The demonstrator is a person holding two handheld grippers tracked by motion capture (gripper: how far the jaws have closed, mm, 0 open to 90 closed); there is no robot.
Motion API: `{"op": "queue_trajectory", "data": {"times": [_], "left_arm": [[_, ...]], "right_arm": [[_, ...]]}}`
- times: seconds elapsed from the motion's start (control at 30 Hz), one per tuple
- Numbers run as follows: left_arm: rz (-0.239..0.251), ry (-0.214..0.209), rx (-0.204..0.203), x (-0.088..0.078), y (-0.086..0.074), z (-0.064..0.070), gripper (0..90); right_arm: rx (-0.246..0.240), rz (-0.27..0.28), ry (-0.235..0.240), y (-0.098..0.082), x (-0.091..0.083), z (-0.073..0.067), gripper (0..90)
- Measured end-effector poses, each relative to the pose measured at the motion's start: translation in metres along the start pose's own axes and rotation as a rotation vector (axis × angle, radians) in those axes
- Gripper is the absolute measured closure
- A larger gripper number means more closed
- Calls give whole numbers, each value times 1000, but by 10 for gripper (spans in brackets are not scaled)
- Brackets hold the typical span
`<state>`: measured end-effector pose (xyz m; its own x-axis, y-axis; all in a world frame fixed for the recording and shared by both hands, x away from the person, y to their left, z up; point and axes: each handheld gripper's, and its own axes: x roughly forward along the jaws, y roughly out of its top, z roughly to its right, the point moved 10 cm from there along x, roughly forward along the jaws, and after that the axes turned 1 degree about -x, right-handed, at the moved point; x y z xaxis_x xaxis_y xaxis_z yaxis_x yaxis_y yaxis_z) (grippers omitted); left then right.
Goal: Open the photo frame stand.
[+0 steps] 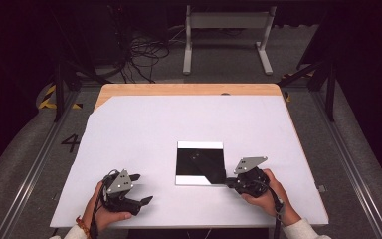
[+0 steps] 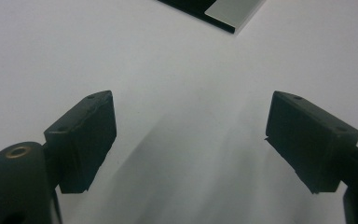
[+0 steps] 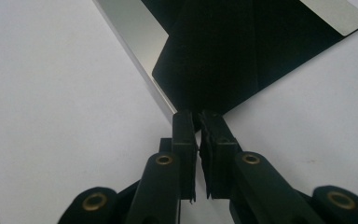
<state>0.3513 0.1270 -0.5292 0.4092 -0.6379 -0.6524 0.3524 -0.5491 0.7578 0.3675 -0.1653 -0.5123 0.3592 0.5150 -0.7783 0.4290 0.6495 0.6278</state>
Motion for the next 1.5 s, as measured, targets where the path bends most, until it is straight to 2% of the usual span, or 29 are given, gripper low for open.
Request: {"op": "queue_trajectory", "data": {"times": [0.37,0.57,0.6,0.67,0.73,0.87,1.03,1.13,1.3,1.37,1.5], "left_arm": [[-7,-1,21,5,5,3,167],[-14,-4,32,6,5,6,167],[-16,-2,35,6,5,6,167],[-15,-1,33,6,5,6,167],[-14,-3,29,5,5,6,167],[-14,-6,28,6,4,6,167],[-22,-9,26,8,4,6,167],[-23,-12,34,9,4,7,166],[-29,-18,34,10,4,8,166],[-30,-17,39,10,4,9,166],[-29,-17,39,10,4,9,166]], "right_arm": [[25,33,34,-1,3,-4,797],[23,13,3,-5,-3,-1,766],[23,0,-15,-5,-7,1,768],[11,-37,-15,-7,-8,1,782],[-11,-86,-12,-10,-5,-2,782],[-19,-152,-18,-11,2,0,782],[-12,-168,16,-6,5,1,782],[-20,-179,17,-3,8,0,788],[1,-171,20,-3,9,1,792],[-5,-173,17,-2,9,1,789],[22,-137,33,-2,9,2,764]]}}
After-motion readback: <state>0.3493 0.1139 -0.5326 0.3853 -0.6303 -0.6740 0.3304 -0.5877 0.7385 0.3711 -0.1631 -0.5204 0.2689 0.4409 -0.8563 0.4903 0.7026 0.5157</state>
